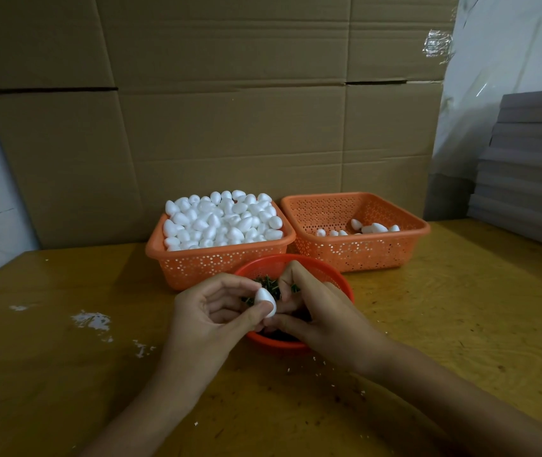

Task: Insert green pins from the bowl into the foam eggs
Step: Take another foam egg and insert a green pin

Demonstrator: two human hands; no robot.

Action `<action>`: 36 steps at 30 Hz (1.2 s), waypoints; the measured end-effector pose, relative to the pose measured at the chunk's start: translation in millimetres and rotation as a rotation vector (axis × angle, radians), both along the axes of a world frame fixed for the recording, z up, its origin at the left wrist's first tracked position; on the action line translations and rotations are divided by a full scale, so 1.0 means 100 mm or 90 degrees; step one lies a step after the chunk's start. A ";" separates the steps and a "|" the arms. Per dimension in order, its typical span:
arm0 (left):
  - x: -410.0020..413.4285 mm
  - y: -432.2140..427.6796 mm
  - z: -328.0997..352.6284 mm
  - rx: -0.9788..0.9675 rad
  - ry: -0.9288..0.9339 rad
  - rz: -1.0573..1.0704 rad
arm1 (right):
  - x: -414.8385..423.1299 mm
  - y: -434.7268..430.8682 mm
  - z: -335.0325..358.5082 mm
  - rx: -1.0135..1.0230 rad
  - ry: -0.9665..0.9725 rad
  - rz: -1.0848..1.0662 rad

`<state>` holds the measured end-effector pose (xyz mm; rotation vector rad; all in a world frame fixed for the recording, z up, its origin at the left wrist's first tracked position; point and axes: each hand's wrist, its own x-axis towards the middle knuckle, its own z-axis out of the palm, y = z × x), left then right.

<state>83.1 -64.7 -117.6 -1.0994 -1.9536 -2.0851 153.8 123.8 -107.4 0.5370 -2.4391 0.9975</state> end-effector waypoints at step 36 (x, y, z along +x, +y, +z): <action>0.10 0.02 -0.08 -0.099 0.099 0.008 | -0.56 1.46 0.49 0.129 -0.005 -0.490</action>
